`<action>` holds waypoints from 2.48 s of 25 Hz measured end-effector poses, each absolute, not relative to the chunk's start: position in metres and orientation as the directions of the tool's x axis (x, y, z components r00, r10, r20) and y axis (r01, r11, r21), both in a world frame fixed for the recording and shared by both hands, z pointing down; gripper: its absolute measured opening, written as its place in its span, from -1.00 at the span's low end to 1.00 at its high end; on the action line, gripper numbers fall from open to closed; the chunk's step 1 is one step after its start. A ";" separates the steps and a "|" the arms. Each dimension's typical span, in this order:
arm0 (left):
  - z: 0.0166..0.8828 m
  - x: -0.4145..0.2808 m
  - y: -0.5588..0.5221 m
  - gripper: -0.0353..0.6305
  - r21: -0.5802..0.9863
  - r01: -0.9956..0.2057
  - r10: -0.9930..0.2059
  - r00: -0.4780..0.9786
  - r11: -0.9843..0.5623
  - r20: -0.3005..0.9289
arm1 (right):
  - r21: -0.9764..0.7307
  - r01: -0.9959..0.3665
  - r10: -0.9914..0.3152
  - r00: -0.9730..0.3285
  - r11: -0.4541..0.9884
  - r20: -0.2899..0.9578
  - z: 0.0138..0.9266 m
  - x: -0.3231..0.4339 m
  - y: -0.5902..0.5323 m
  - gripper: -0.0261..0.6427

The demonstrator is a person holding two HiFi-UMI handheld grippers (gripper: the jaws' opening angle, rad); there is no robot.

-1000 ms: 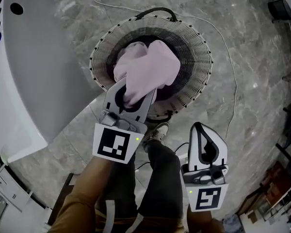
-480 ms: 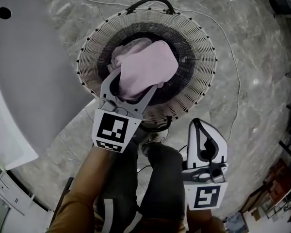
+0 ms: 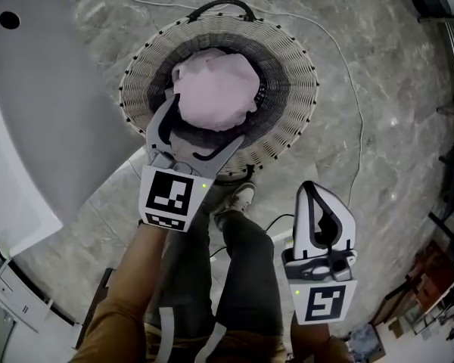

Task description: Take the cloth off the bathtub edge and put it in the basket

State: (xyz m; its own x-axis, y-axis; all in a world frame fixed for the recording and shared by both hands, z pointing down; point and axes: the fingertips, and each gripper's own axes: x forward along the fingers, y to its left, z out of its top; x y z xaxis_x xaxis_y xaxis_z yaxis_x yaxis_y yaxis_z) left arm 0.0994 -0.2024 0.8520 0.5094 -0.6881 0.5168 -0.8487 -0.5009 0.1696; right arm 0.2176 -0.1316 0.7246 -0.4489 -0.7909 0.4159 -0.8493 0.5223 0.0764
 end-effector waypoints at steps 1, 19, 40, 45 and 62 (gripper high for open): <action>0.843 0.098 -0.202 0.67 0.161 -0.856 -0.700 0.498 -0.491 0.512 | 0.073 -0.849 -0.790 -0.453 0.524 0.413 0.717 0.217 -0.131 -0.91; 0.647 0.081 -0.140 -0.05 0.099 -0.916 -0.776 0.383 -0.389 0.501 | 0.093 -0.803 -0.779 -0.533 0.588 0.330 0.520 0.218 -0.086 -0.91; 0.344 0.079 -0.109 -0.87 -0.090 -0.894 -0.878 0.406 -0.439 0.254 | 0.179 -0.784 -0.804 -0.583 0.595 0.118 0.302 0.215 -0.064 -0.91; 0.269 0.065 -0.092 -0.87 -0.085 -0.907 -0.902 0.394 -0.413 0.178 | 0.206 -0.767 -0.794 -0.587 0.608 0.157 0.280 0.216 -0.044 -0.91; 0.157 0.030 -0.049 -0.87 -0.115 -0.937 -0.942 0.335 -0.330 -0.027 | 0.216 -0.743 -0.761 -0.648 0.634 0.005 0.192 0.184 -0.052 -0.91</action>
State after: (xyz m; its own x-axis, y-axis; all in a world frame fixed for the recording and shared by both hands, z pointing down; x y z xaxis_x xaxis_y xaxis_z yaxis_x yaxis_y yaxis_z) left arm 0.0300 -0.0487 0.1566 0.3349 -0.9419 -0.0271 -0.9370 -0.3299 -0.1147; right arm 0.1843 -0.0516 0.1919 -0.6482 -0.7614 0.0050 -0.7428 0.6338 0.2156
